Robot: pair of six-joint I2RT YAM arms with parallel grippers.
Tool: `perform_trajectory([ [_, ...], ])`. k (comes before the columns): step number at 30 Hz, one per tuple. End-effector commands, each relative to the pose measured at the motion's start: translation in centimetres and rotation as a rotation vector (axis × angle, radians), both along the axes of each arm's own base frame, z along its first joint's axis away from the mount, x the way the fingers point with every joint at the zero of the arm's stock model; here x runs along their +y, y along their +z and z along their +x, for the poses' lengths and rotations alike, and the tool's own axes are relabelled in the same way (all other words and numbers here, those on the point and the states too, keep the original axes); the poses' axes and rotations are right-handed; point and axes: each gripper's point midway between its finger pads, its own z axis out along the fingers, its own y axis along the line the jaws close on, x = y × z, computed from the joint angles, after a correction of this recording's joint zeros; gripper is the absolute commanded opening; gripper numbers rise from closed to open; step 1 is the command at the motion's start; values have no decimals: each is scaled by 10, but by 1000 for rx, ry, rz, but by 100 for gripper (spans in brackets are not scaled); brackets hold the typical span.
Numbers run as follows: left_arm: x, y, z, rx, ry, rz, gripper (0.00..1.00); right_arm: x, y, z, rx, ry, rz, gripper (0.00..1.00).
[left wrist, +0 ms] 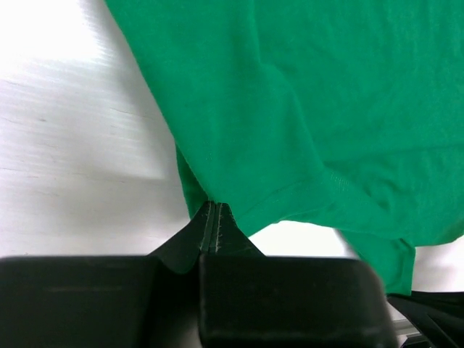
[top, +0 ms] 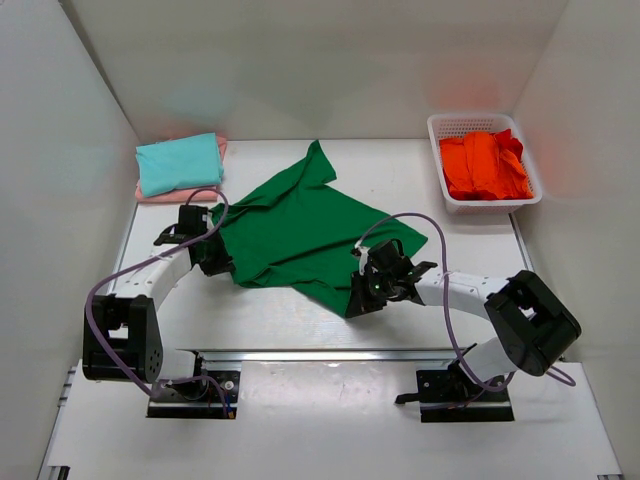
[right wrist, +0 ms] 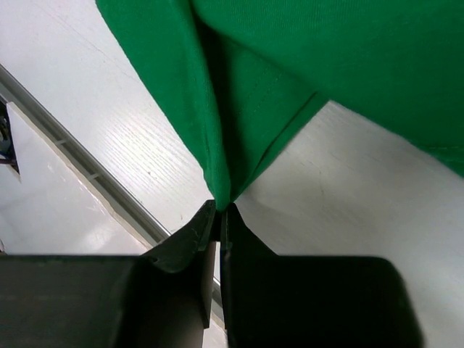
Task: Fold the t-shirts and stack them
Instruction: Flatten out the tshirt
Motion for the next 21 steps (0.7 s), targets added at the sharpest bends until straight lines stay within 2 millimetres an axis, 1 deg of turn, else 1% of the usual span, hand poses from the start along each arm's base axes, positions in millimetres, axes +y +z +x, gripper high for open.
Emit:
perform_trajectory([
  [1, -7, 33, 14, -79, -14, -23, 0, 2, 11, 15, -61, -14, 12, 0],
  [2, -4, 38, 17, -91, 1, -23, 0, 0, 13, 19, -66, -24, -7, 0],
  [3, -6, 49, 24, -115, 3, -28, 0, -6, 19, 23, -86, -39, -28, 0],
  [4, -6, 67, 34, -152, 14, -41, 0, -13, 34, 40, -122, -76, -42, 0],
  [5, -12, 88, 46, -196, 1, -64, 0, -14, 58, 58, -200, -92, -41, 0],
  [6, -14, 101, 57, -226, 5, -73, 0, -30, 65, 72, -213, -148, -85, 0],
  [7, -20, 134, 73, -295, 0, -103, 0, -38, 91, 91, -265, -182, -97, 0],
  [8, -21, 145, 85, -315, 2, -122, 0, -45, 124, 119, -384, -211, -115, 0],
  [9, -23, 172, 105, -373, -2, -150, 0, -63, 157, 148, -453, -283, -134, 0],
  [10, -18, 214, 126, -463, 12, -183, 0, -82, 169, 171, -493, -321, -172, 0],
  [11, -17, 221, 146, -472, 26, -234, 0, -91, 196, 195, -540, -340, -195, 0],
  [12, -5, 249, 169, -525, 60, -269, 0, -111, 209, 209, -557, -375, -231, 0],
  [13, 0, 293, 183, -618, 47, -302, 0, -121, 242, 235, -632, -397, -235, 0],
  [14, 6, 294, 199, -607, 61, -338, 0, -128, 268, 253, -682, -414, -259, 0],
  [15, 10, 329, 215, -682, 56, -350, 0, -143, 283, 259, -702, -449, -296, 0],
  [16, 13, 374, 217, -772, 40, -364, 0, -153, 313, 269, -762, -464, -302, 0],
  [17, 21, 380, 226, -788, 42, -384, 0, -160, 337, 276, -822, -489, -316, 0],
  [18, 23, 413, 227, -865, 37, -410, 0, -170, 357, 276, -869, -526, -331, 0],
  [19, 29, 433, 223, -904, 36, -437, 0, -173, 374, 272, -911, -552, -333, 0],
  [20, 34, 448, 219, -948, 17, -457, 0, -175, 390, 265, -971, -530, -355, 0],
  [21, 35, 463, 209, -979, 17, -481, 0, -174, 396, 262, -1001, -537, -366, 0],
])
